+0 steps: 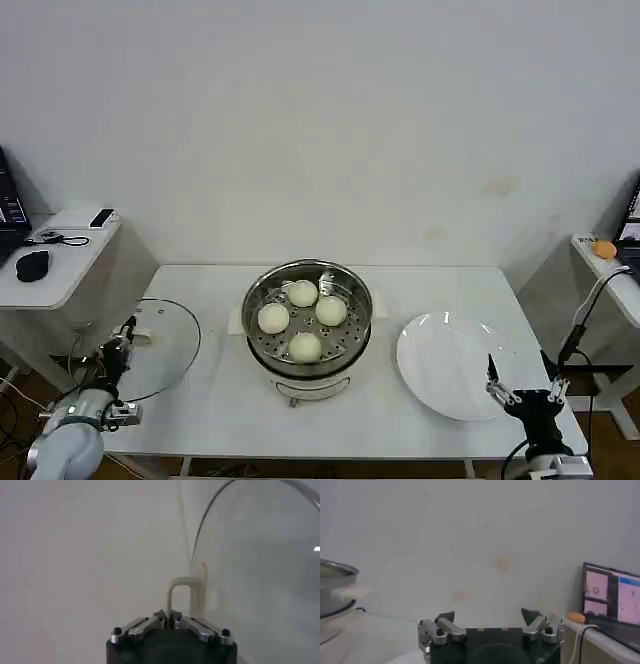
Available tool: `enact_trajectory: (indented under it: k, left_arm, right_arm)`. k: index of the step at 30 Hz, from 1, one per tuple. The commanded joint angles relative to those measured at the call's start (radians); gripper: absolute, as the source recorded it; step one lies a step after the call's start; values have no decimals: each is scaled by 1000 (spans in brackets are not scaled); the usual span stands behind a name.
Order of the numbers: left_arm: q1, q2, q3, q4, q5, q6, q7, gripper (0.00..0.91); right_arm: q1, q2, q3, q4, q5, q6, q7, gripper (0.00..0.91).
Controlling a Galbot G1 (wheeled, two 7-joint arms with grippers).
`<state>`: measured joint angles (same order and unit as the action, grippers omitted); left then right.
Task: Take steamed baozi put them in steamer then cover it.
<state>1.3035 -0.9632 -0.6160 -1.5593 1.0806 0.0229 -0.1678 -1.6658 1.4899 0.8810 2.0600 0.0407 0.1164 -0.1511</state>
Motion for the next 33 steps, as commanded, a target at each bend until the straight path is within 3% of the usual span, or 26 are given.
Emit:
enact_trajectory:
  k: [1,8,14,19,23,33]
  left_arm:
    - [43,8,-55,-311,-108,145,134,0]
    - [-2,39,12,-392,-112,209,190,0]
    - [-47,60,149,-445,-100,299,271,0]
    - [-111,9,276,-497,-59,387,331,0]
    - [-153,-77,376,-510,1,436,365,0]
    - [-283,-207,483,-422,111,458,415,0]
  right_arm:
    - [1,-6,-21,-13,-3,2,-13,907]
    - [5,-9,-35,-40,-43,15,-15,907]
    - [3,-7,-40,-47,-65,25,-15,907]
    - [-4,7,-42,-50,-95,35,-10,907]
    - [-7,11,-53,-62,-105,41,-3,907]
    - [-7,39,-68,-76,-138,43,0,907]
